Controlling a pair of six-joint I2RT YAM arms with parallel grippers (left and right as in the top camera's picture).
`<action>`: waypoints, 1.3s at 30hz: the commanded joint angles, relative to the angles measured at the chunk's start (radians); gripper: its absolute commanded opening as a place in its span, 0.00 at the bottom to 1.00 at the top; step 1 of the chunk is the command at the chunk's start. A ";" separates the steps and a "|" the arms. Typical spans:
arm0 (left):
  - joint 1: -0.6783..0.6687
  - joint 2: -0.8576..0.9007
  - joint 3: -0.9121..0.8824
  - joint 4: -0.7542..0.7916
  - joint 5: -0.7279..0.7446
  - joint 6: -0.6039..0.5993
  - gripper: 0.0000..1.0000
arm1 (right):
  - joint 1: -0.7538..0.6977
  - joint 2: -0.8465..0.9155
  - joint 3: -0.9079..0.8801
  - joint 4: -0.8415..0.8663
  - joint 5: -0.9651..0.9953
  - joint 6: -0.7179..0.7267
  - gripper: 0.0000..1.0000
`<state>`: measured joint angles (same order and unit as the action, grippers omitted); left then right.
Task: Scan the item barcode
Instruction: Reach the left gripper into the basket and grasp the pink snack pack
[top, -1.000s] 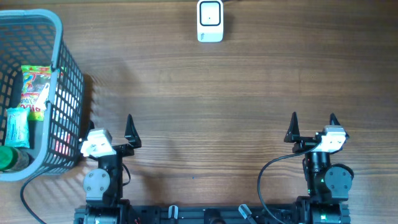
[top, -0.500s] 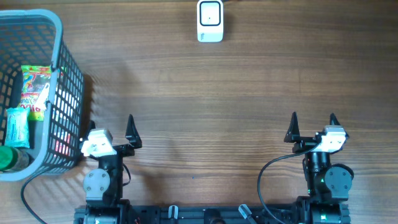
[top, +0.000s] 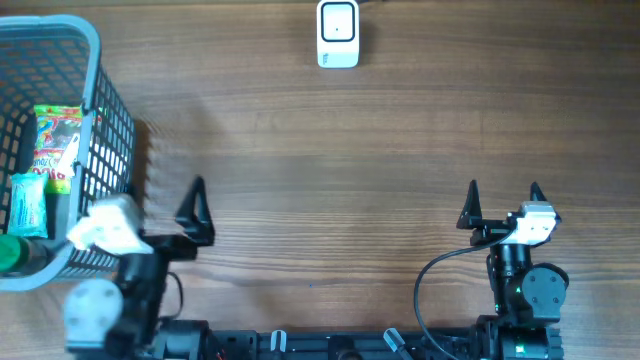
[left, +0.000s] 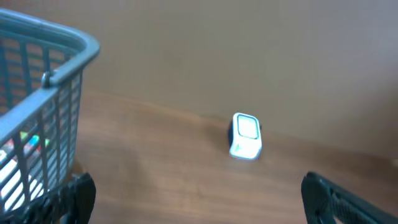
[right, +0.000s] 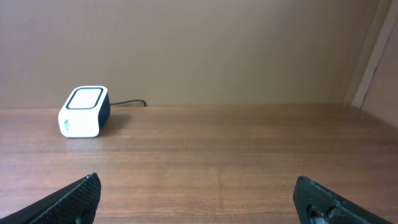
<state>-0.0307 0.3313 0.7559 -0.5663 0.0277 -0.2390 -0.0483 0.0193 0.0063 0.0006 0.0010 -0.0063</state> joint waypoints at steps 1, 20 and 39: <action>0.004 0.277 0.411 -0.313 0.002 -0.053 1.00 | 0.005 -0.005 -0.001 0.005 -0.001 -0.018 1.00; 0.380 0.890 1.081 -0.914 -0.122 -0.193 1.00 | 0.005 -0.005 -0.001 0.006 -0.001 -0.018 1.00; 0.926 1.371 0.925 -0.857 -0.010 -0.509 1.00 | 0.005 -0.005 -0.001 0.005 -0.001 -0.017 1.00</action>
<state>0.8921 1.6722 1.7370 -1.4456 0.0097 -0.7204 -0.0483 0.0204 0.0063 0.0002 0.0010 -0.0067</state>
